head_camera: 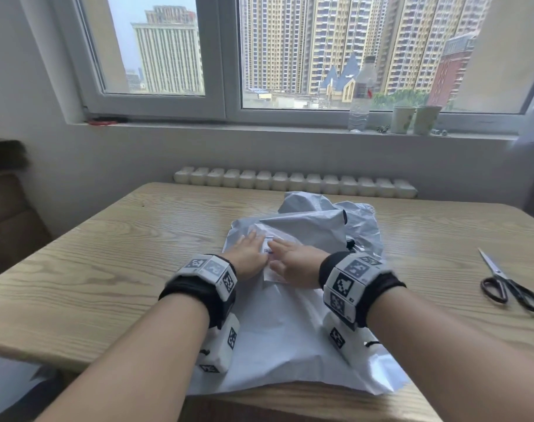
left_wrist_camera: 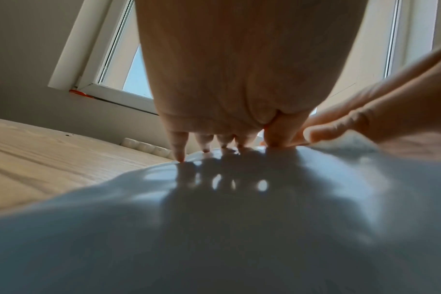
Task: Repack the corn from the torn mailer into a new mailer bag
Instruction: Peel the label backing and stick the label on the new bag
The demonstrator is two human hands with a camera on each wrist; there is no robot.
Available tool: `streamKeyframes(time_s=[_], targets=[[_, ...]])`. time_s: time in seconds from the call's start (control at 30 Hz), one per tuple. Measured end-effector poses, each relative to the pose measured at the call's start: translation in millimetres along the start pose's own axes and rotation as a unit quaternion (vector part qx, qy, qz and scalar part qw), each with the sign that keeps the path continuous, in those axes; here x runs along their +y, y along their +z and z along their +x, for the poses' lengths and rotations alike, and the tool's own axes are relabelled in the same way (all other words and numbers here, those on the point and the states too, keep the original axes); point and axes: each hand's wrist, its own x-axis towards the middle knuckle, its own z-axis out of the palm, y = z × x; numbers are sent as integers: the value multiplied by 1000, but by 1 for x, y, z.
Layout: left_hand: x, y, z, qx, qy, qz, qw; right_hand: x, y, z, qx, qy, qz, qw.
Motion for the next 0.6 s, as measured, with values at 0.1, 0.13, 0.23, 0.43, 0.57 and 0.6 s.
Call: streamKeyframes(time_s=[0.1, 0.13, 0.23, 0.43, 0.57, 0.6], targets=[[-9, 11, 2, 4, 4, 10, 1000, 6, 14, 3, -28, 11, -10, 999], [-12, 14, 4, 6, 5, 16, 1000, 8, 17, 4, -30, 14, -11, 999], [-16, 17, 9, 3, 6, 29, 1000, 10, 20, 3, -38, 24, -3, 999], [-12, 21, 11, -3, -5, 23, 1000, 10, 20, -1, -47, 31, 5, 998], [-10, 24, 12, 8, -10, 25, 1000, 11, 21, 0, -51, 37, 12, 998], [-11, 26, 14, 7, -14, 24, 1000, 12, 22, 1, -51, 38, 16, 998]])
